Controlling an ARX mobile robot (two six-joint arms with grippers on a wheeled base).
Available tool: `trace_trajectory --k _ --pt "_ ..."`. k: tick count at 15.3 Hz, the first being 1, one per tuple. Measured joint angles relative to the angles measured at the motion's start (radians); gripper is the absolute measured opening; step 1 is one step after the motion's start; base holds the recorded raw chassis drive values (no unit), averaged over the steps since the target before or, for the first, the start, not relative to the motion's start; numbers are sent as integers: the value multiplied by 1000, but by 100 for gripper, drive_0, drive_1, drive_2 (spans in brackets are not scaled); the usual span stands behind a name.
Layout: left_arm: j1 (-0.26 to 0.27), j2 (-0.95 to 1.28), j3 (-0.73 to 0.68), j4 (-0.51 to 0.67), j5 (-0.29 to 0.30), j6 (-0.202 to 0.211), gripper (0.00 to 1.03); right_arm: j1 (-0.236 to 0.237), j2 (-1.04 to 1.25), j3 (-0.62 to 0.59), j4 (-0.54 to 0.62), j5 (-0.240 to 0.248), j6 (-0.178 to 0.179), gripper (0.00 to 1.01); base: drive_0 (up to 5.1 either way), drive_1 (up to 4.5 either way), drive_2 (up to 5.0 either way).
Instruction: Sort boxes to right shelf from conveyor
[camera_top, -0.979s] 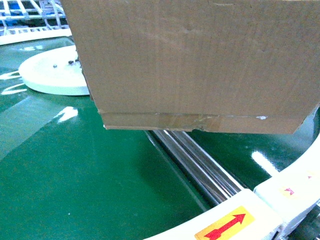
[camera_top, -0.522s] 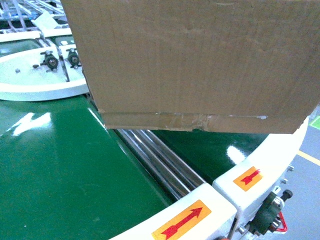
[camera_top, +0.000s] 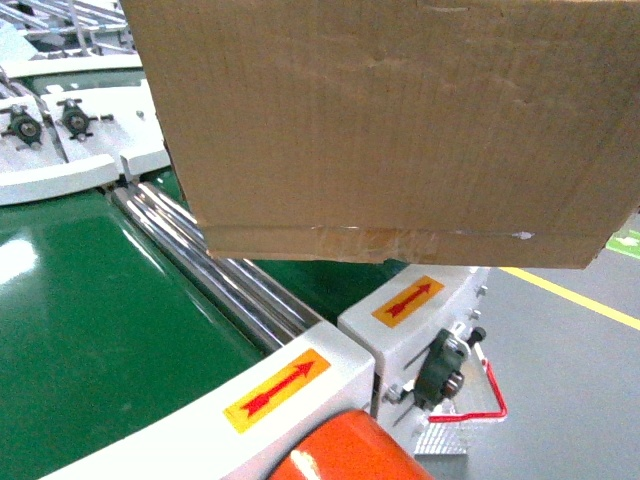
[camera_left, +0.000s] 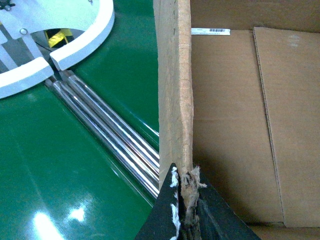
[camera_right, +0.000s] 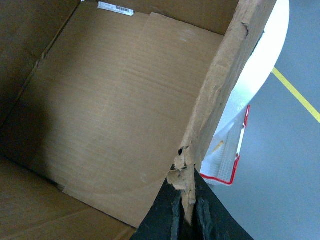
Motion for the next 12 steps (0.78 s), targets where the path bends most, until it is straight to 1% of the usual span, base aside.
trace_trajectory --k 12 --pt "-2 -4 1 -3 -1 2 2 0 -1 0 0 0 0 2 -136 -136 -136"
